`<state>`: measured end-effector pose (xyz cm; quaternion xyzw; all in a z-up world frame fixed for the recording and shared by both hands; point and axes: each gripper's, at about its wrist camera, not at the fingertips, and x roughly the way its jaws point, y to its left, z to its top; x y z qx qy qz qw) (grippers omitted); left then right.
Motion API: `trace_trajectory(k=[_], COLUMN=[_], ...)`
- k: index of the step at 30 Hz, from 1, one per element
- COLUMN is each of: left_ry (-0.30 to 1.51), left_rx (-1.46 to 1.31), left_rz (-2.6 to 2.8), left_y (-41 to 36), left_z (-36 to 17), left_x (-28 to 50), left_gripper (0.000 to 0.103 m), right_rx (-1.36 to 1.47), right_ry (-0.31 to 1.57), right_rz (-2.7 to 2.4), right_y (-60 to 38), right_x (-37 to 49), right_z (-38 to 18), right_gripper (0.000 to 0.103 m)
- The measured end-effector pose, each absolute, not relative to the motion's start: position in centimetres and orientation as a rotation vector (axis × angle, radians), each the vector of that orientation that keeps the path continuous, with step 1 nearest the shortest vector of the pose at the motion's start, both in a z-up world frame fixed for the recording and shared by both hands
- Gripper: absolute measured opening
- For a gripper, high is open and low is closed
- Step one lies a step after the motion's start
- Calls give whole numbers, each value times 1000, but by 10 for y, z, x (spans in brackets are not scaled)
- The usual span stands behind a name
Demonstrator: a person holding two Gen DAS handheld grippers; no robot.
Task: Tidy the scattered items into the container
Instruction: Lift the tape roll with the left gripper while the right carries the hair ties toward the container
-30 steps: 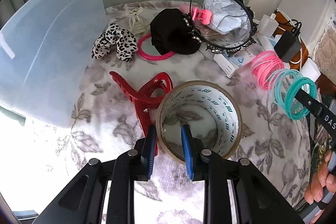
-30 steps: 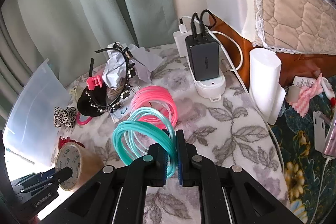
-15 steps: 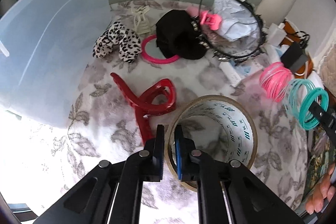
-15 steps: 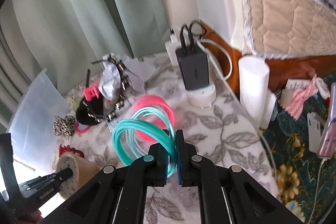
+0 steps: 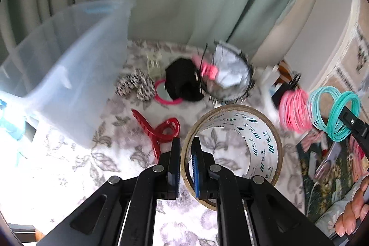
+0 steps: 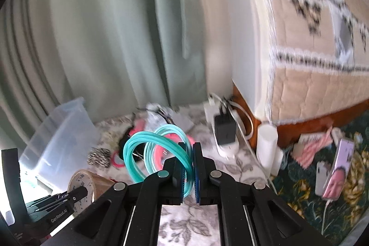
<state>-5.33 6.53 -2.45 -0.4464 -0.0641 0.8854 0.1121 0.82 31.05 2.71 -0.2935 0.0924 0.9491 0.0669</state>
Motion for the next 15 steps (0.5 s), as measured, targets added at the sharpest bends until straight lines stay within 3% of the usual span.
trace_trajectory(k=[15], left_ry=[-320], left_rx=[-993], left_rz=[2775], left_y=[-12], left_z=[66], left_x=[-28], left_gripper=[9], right_rx=[-616], right_ry=[141], right_rz=[3112], right_y=[213], right_x=[29], right_z=[134], right_gripper=[7])
